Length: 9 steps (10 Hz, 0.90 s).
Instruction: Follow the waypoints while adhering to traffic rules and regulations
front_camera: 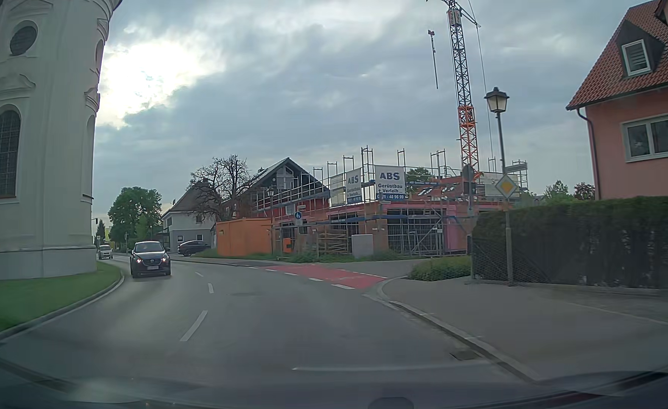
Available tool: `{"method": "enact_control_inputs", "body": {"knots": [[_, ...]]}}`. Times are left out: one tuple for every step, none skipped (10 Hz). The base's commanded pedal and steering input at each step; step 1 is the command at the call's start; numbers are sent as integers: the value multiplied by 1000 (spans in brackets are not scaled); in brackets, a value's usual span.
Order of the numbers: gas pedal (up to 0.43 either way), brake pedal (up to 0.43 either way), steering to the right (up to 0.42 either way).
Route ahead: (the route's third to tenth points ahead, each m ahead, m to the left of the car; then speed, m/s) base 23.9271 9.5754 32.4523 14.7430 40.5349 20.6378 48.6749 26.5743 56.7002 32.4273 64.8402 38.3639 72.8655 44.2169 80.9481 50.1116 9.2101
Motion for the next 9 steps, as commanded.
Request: {"method": "enact_control_inputs", "body": {"knots": [[118, 0, -97], [138, 0, -104], [150, 0, -109], [157, 0, -112], [157, 0, -114], [157, 0, -114], [169, 0, -114], [169, 0, -114], [169, 0, -114]]}}
